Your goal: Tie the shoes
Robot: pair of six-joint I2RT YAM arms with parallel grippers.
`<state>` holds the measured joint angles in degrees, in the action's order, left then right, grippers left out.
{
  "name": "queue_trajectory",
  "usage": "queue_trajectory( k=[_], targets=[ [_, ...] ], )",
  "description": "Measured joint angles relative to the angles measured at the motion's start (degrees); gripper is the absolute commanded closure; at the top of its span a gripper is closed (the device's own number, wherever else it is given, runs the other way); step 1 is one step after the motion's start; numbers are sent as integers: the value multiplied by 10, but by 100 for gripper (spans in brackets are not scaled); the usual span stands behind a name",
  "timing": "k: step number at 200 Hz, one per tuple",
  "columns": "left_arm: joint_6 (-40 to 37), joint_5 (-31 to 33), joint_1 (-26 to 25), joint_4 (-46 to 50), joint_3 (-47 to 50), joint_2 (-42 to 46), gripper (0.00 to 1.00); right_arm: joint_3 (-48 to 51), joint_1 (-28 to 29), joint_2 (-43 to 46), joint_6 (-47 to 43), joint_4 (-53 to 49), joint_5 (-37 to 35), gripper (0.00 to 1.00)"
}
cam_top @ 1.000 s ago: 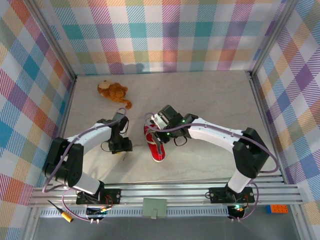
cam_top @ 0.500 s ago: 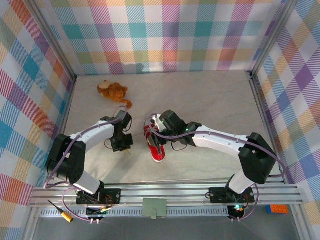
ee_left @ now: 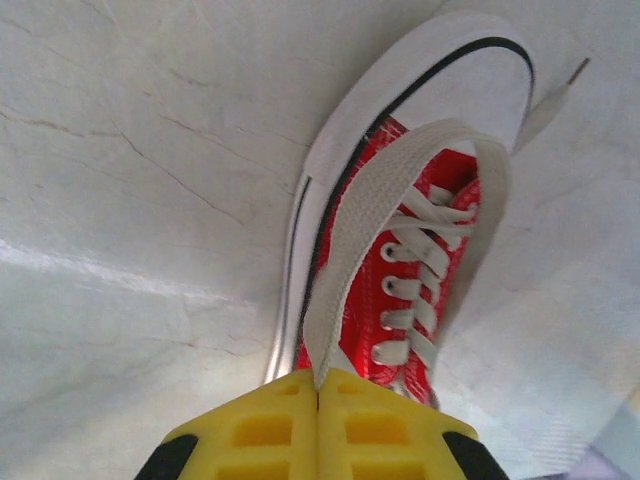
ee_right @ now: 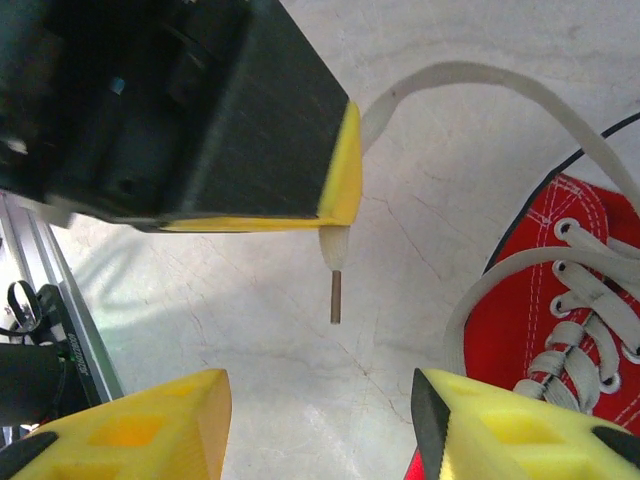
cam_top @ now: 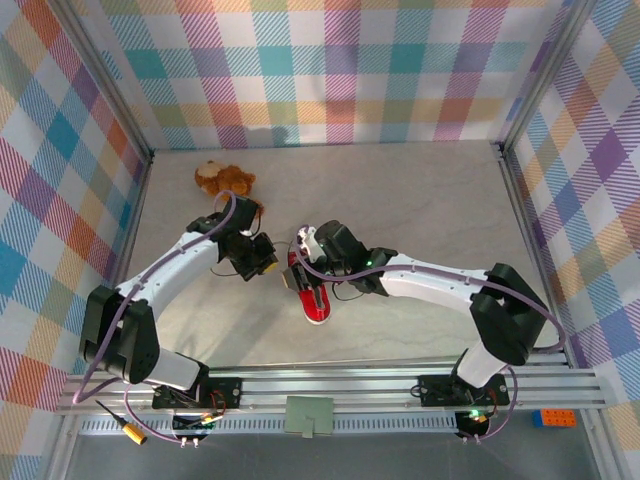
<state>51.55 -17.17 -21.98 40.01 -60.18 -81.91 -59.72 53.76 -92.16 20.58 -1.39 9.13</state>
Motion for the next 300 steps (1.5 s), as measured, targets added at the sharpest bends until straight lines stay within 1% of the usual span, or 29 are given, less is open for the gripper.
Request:
queue_trajectory(
  k=[32, 78, 95, 104, 112, 124, 164, 172, 188, 199, 227, 246, 259, 274, 300],
  targets=[
    [30, -25, 0, -12, 0, 14, 100, -6, 0, -26, 0, 4, 5, 50],
    [42, -44, 0, -14, 3, 21, 100, -21, 0, -40, -6, 6, 10, 54],
    [42, -45, 0, -13, 7, 23, 100, -30, 0, -43, -13, 12, 15, 62],
    [42, -47, 0, -13, 8, 25, 100, -35, 0, -46, -17, 14, 19, 73],
    [42, -49, 0, -12, 9, 26, 100, -37, 0, -48, -21, 16, 22, 85],
    [42, -49, 0, -12, 10, 28, 100, -40, 0, -51, -26, 16, 27, 100],
    [35, -55, 3, -10, 12, 38, 100, -43, -1, -54, -52, 10, 40, 100],
    [28, -60, 4, -9, 12, 39, 96, -44, -2, -54, -56, 4, 41, 100],
    [0, -72, 7, -8, 12, 39, 87, -45, -10, -52, -66, -9, 51, 100],
    [-18, -83, 9, -7, 11, 39, 78, -46, -16, -48, -75, -27, 62, 100],
    [-75, -113, 16, -17, 6, 42, 63, -74, -40, -39, -106, -101, 90, 100],
    [-113, -134, 26, -29, 4, 46, 61, -101, -57, -30, -132, -154, 113, 100],
    [-162, -139, 33, -38, 2, 53, 60, -122, -71, -24, -151, -192, 131, 100],
    [-234, -150, 35, -62, 6, 73, 59, -147, -87, -21, -172, -236, 156, 100],
    [-383, -188, 37, -150, 55, 144, 59, -190, -115, -21, -210, -311, 200, 100]
  ],
)
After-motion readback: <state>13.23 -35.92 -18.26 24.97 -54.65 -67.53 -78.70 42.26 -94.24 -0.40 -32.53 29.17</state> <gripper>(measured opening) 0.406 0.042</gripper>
